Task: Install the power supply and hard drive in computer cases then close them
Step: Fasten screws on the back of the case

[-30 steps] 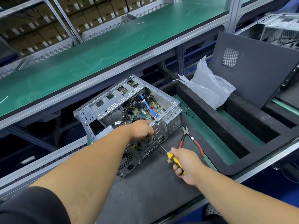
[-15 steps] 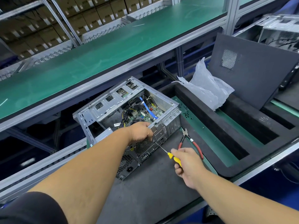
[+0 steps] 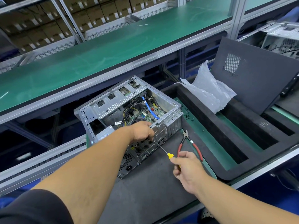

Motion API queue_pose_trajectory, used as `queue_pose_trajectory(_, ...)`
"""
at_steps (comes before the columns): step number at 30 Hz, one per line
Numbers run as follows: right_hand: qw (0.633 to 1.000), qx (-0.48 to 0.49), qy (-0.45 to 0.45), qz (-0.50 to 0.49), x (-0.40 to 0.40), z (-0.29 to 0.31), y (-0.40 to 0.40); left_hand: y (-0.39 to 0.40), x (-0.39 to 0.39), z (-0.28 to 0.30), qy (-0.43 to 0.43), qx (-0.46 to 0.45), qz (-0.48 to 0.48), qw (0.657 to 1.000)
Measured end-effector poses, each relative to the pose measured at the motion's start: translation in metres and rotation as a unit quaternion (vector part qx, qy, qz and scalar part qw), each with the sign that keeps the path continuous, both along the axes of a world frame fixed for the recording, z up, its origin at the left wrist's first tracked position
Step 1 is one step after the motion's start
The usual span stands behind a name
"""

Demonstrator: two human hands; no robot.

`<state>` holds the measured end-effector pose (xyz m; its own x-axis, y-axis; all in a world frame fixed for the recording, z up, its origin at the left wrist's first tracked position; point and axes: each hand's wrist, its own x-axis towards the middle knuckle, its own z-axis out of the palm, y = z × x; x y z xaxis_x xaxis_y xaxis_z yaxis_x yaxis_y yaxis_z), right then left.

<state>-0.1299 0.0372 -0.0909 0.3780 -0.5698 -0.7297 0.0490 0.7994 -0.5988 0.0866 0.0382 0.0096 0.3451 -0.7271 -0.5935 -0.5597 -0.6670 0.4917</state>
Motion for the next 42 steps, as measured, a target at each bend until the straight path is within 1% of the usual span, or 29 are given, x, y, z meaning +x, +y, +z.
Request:
queue_pose_trajectory(2,1.000,-0.015,0.026,-0.003,0.000,0.003,0.001,-0.001,0.001,0.000,-0.015,0.009,-0.001,1.000)
queue_pose_trajectory(3,0.999,-0.004,0.038,-0.009,0.002,0.005,0.000,-0.001,0.000,0.000,-0.015,0.011,-0.002,1.000)
queue_pose_trajectory(7,0.993,0.098,0.066,-0.021,0.004,0.011,-0.008,-0.001,-0.001,0.001,-0.023,0.010,-0.015,1.000)
queue_pose_trajectory(9,0.995,0.095,0.045,-0.002,0.002,0.014,-0.010,-0.002,0.000,0.002,-0.024,0.012,-0.026,0.999)
queue_pose_trajectory(12,0.999,0.044,0.002,0.010,0.000,0.010,-0.012,-0.002,0.001,0.000,-0.042,0.010,-0.048,0.998)
queue_pose_trajectory(15,1.000,0.012,-0.002,0.015,0.001,0.004,-0.012,-0.001,0.002,-0.006,-0.046,-0.002,-0.024,0.999)
queue_pose_trajectory(16,1.000,0.019,-0.002,0.008,0.001,0.003,-0.013,0.000,0.001,-0.004,-0.045,0.002,-0.024,0.999)
queue_pose_trajectory(19,0.998,0.064,-0.003,-0.021,0.002,0.004,-0.019,-0.002,0.002,-0.001,-0.052,0.026,-0.071,0.996)
queue_pose_trajectory(20,0.996,0.085,-0.005,-0.029,0.001,0.006,-0.022,-0.001,0.002,0.001,-0.050,0.024,-0.065,0.996)
queue_pose_trajectory(22,0.994,0.110,-0.010,-0.015,-0.003,0.011,-0.028,0.001,0.004,0.001,-0.046,0.021,-0.062,0.997)
queue_pose_trajectory(23,0.994,0.106,-0.008,0.007,-0.006,0.014,-0.032,0.001,0.005,0.000,-0.034,0.015,-0.059,0.998)
queue_pose_trajectory(24,0.996,0.074,0.009,0.046,-0.009,0.017,-0.036,0.003,0.005,0.000,-0.020,0.009,-0.048,0.999)
queue_pose_trajectory(25,0.993,0.002,0.048,0.105,-0.013,0.022,-0.043,0.005,0.006,0.000,-0.009,0.000,-0.039,0.999)
queue_pose_trajectory(26,0.974,-0.104,0.100,0.174,-0.016,0.028,-0.050,0.007,0.006,0.001,0.008,-0.022,-0.024,0.999)
queue_pose_trajectory(27,0.934,-0.220,0.150,0.236,-0.021,0.036,-0.060,0.008,0.006,0.002,0.022,-0.057,0.006,0.998)
queue_pose_trajectory(28,0.886,-0.320,0.184,0.280,-0.023,0.049,-0.070,0.008,0.009,0.000,0.023,-0.095,0.049,0.994)
queue_pose_trajectory(29,0.842,-0.392,0.192,0.317,-0.025,0.067,-0.081,0.008,0.011,-0.001,0.010,-0.123,0.096,0.988)
queue_pose_trajectory(30,0.809,-0.439,0.173,0.352,-0.025,0.086,-0.092,0.008,0.015,-0.003,-0.018,-0.139,0.132,0.981)
queue_pose_trajectory(31,0.780,-0.468,0.144,0.389,-0.024,0.106,-0.102,0.007,0.021,-0.003,-0.063,-0.140,0.140,0.978)
queue_pose_trajectory(32,0.756,-0.495,0.119,0.411,-0.021,0.124,-0.113,0.007,0.028,-0.004,-0.105,-0.129,0.124,0.978)
queue_pose_trajectory(33,0.744,-0.518,0.100,0.411,-0.014,0.140,-0.125,0.006,0.034,-0.003,-0.137,-0.108,0.093,0.980)
queue_pose_trajectory(34,0.751,-0.529,0.074,0.388,-0.005,0.153,-0.136,0.007,0.039,-0.003,-0.156,-0.080,0.050,0.983)
queue_pose_trajectory(35,0.777,-0.520,0.036,0.352,0.007,0.163,-0.147,0.006,0.044,-0.002,-0.163,-0.046,0.004,0.985)
queue_pose_trajectory(36,0.812,-0.495,-0.014,0.310,0.021,0.166,-0.157,0.005,0.047,-0.002,-0.165,-0.021,-0.037,0.985)
queue_pose_trajectory(37,0.836,-0.473,-0.047,0.274,0.036,0.165,-0.165,0.005,0.049,-0.002,-0.166,-0.006,-0.068,0.984)
queue_pose_trajectory(38,0.847,-0.466,-0.064,0.248,0.051,0.159,-0.171,0.005,0.049,-0.004,-0.170,-0.004,-0.086,0.982)
queue_pose_trajectory(40,0.847,-0.467,-0.075,0.243,0.079,0.143,-0.178,0.003,0.051,-0.007,-0.192,-0.026,-0.099,0.976)
queue_pose_trajectory(41,0.838,-0.475,-0.073,0.257,0.090,0.135,-0.180,0.001,0.052,-0.008,-0.207,-0.046,-0.104,0.972)
queue_pose_trajectory(42,0.822,-0.494,-0.065,0.276,0.099,0.127,-0.181,-0.001,0.055,-0.011,-0.223,-0.067,-0.111,0.966)
